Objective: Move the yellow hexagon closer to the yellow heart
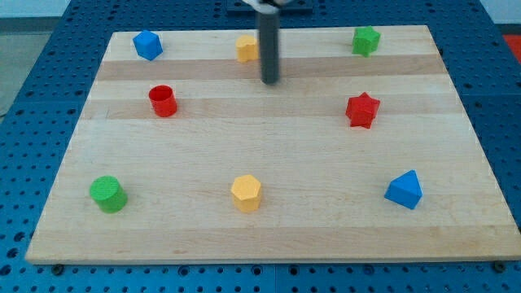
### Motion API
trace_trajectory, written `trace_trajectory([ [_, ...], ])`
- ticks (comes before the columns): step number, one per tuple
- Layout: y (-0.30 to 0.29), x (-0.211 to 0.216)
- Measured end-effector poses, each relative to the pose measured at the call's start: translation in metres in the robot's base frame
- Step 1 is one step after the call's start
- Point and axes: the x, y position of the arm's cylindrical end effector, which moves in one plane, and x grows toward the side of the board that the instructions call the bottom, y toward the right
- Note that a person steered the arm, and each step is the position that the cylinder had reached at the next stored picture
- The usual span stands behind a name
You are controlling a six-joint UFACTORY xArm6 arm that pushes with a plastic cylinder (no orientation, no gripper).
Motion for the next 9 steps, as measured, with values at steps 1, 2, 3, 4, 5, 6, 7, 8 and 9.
trace_trajectory([
  [1, 0.039, 0.08],
  [2, 0.033, 0.094],
  [3, 0.01, 0.096],
  [4, 0.01, 0.096],
  [5, 0.022, 0.104],
  [6, 0.039, 0.15],
  [7, 0.012, 0.223],
  [8, -0.065, 0.226],
  [9, -0.068, 0.159],
])
